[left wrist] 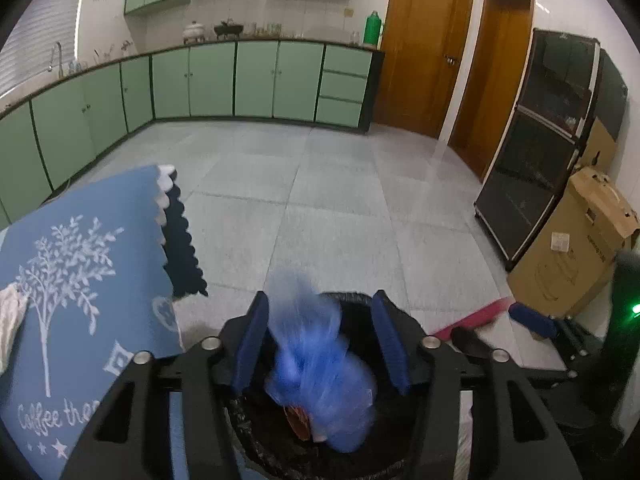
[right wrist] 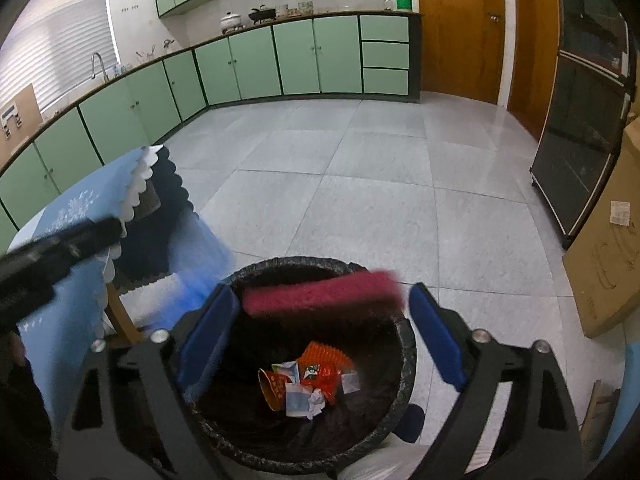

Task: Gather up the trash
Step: 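Open both grippers to drop the pad and bags into the bin, then move both tools back over the table toward the last red pad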

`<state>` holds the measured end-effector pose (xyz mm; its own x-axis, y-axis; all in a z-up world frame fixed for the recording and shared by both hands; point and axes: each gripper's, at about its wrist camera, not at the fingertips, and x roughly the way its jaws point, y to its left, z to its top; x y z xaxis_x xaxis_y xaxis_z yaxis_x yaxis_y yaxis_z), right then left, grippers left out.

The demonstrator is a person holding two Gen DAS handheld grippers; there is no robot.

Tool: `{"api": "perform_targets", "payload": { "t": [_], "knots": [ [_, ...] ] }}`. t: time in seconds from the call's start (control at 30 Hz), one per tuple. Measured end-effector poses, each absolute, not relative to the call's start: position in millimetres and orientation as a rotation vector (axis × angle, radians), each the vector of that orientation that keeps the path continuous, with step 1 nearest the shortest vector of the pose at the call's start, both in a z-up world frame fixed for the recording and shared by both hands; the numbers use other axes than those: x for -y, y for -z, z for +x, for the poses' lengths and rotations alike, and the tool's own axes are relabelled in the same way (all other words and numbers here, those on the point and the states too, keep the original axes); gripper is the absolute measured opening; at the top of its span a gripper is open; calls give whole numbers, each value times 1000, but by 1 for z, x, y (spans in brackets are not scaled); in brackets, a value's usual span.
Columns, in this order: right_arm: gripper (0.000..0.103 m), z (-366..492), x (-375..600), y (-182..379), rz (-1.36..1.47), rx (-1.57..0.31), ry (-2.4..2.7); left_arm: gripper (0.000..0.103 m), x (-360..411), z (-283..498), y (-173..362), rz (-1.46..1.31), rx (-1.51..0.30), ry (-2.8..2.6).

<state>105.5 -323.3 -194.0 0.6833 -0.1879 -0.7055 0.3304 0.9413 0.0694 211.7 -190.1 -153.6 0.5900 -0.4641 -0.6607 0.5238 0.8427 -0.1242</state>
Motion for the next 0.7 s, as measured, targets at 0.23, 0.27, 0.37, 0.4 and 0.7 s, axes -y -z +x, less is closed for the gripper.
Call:
{"api": "perform_targets", "payload": {
  "t": [0.23,0.27,0.37,0.4,0.7],
  "knots": [
    [91,101,324,189,221,-761,303,60,162,211,133,62,-696,515],
    [92,100,323,186,225,-755,304,62,155,209,129,63,-685,497],
    [93,96,317,176,233,-743,295,69,133,203,119,59,-660,451],
    [93,95,314,171,237,-735,288,71,123,199,116,60,-651,433],
    [96,95,258,130,203,-676,183,78,44,166,99,54,-621,265]
  ]
}}
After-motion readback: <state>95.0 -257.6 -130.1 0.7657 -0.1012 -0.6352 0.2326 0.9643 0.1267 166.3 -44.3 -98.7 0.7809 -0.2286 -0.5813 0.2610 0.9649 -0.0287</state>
